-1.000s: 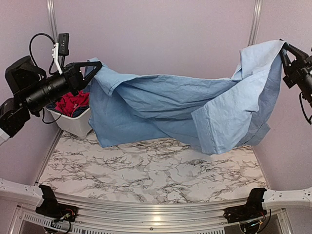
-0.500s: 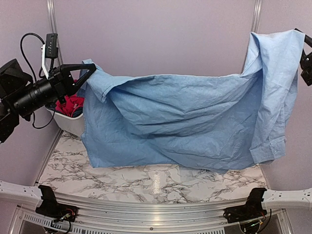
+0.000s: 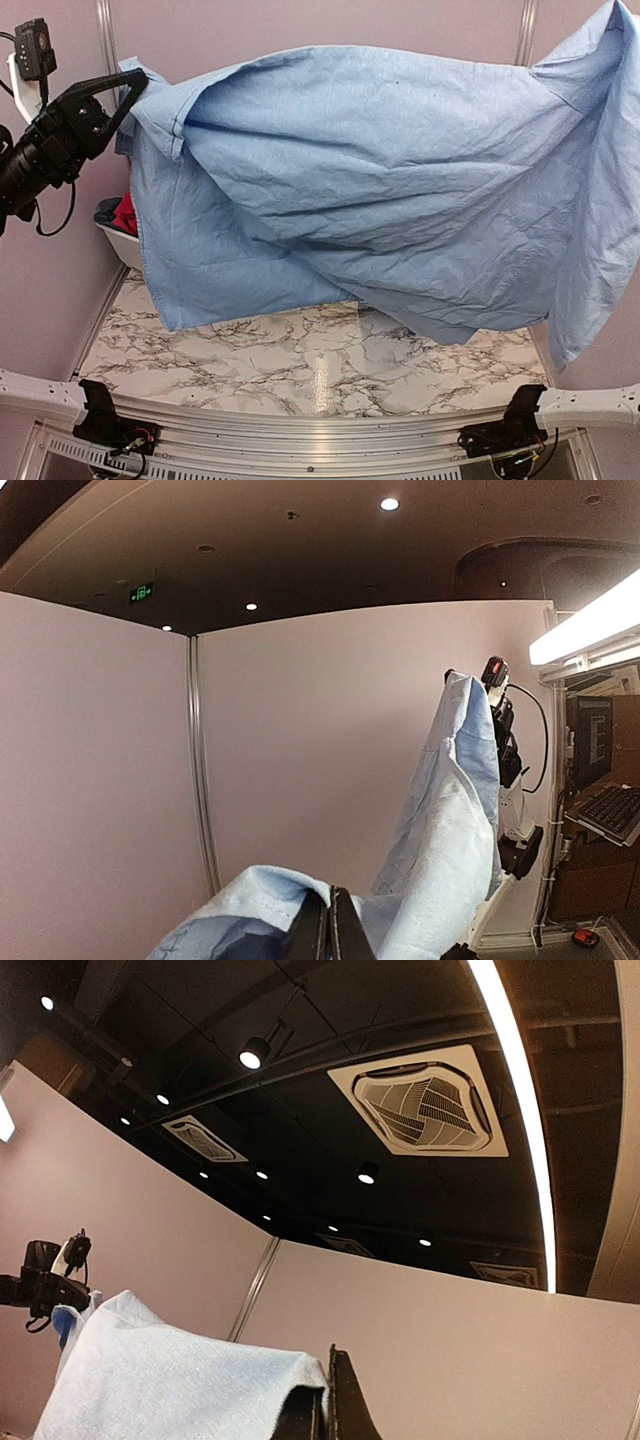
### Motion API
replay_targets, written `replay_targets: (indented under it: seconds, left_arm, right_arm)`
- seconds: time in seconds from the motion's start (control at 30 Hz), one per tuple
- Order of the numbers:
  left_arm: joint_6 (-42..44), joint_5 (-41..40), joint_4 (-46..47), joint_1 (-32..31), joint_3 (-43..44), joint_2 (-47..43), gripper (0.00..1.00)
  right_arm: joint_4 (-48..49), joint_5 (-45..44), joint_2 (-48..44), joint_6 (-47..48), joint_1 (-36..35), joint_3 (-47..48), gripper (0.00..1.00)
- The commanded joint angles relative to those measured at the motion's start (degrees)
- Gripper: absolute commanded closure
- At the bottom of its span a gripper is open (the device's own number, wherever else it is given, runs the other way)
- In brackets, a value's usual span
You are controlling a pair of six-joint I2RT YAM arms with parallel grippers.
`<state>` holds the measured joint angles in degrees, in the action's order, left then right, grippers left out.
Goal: Fold and stack the mixed laundry pile
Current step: Flatten out the crumpled shirt at the center of the board.
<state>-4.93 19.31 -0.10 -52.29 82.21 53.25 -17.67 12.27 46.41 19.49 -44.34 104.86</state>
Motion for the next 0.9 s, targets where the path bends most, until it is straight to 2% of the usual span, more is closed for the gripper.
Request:
replay_targets:
  seconds: [0.0,0.2,0.27,0.37,0.47,0.67,0.77,0.87]
  left_arm:
    - [0.7,1.2,4.6,-0.3,3.8,0.3,1.00]
    - [4.7,-17.1,0.9,-0.2,3.7,6.6,1.00]
    - [3.2,-24.2,1.3,2.6,3.8,9.0,1.00]
    - [-3.0,-21.9,2.3,9.8,4.0,14.6,1.00]
    - [-1.7,-24.9,0.2,10.7,6.3,24.6,1.00]
    - [-5.8,-30.1,4.4,15.2,5.7,35.5,1.00]
    - [-8.1,-29.4,4.6,17.9,7.4,41.5,1.00]
    - [-8.5,-30.0,3.8,19.5,11.3,48.8,1.00]
  right_arm:
    - [2.4,-0.7,1.8,1.9,0.7,2.1,1.00]
    - [9.2,-15.0,1.3,6.1,0.6,-11.9,1.00]
    - [12.5,-22.4,1.8,9.1,0.6,-16.0,1.00]
    - [16.8,-29.4,3.6,11.7,0.2,-21.1,1.00]
    - [21.7,-36.2,8.0,13.9,1.7,-25.9,1.00]
    - [31.8,-26.2,18.9,2.8,22.8,-36.3,1.00]
    - [32.9,-22.5,27.7,-0.5,29.4,-32.7,1.00]
    - [34.0,-20.8,37.9,-0.6,33.0,-27.3,1.00]
